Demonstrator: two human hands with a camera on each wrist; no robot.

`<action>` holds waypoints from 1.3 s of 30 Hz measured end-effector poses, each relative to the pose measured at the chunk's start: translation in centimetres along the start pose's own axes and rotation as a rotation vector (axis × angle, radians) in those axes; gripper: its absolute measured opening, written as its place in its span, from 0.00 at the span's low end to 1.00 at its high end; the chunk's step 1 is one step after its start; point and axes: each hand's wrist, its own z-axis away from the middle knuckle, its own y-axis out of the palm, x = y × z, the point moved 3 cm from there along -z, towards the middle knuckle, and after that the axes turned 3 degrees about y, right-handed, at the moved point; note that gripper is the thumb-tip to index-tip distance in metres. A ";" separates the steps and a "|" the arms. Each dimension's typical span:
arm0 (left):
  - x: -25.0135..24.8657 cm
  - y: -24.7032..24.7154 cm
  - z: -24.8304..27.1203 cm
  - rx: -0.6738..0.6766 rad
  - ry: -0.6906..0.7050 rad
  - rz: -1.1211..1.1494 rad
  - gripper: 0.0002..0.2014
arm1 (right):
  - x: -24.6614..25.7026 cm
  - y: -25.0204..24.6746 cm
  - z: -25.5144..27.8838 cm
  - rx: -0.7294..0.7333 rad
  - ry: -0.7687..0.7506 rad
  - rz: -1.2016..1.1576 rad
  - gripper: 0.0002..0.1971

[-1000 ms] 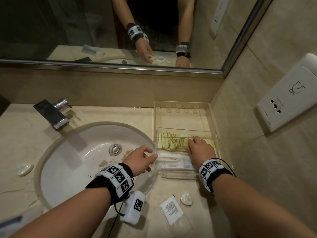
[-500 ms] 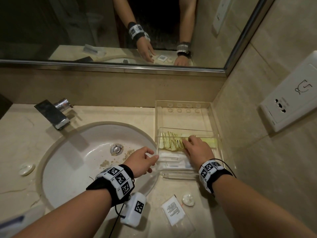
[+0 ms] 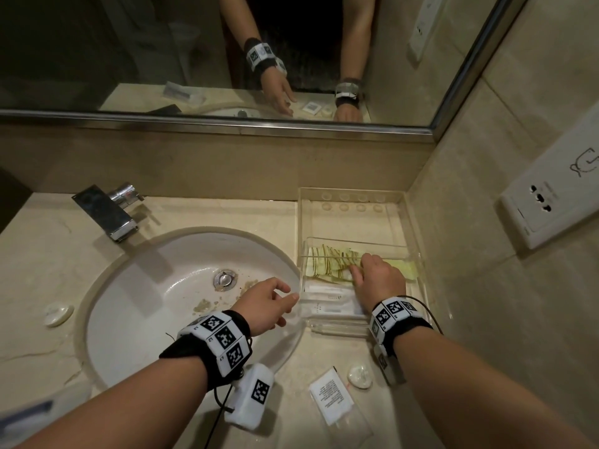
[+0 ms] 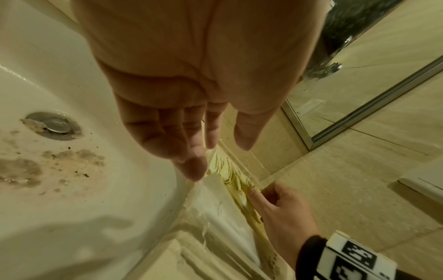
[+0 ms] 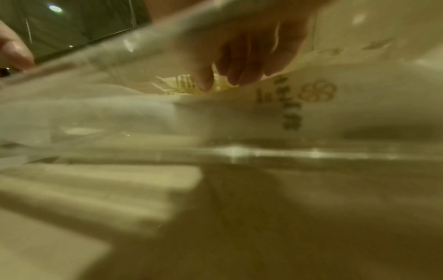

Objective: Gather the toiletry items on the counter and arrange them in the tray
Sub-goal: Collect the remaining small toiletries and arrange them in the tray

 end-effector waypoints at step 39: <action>-0.2 3.3 -1.7 -0.017 0.227 -0.608 0.15 | 0.0 -0.8 2.1 0.124 -0.136 -0.137 0.07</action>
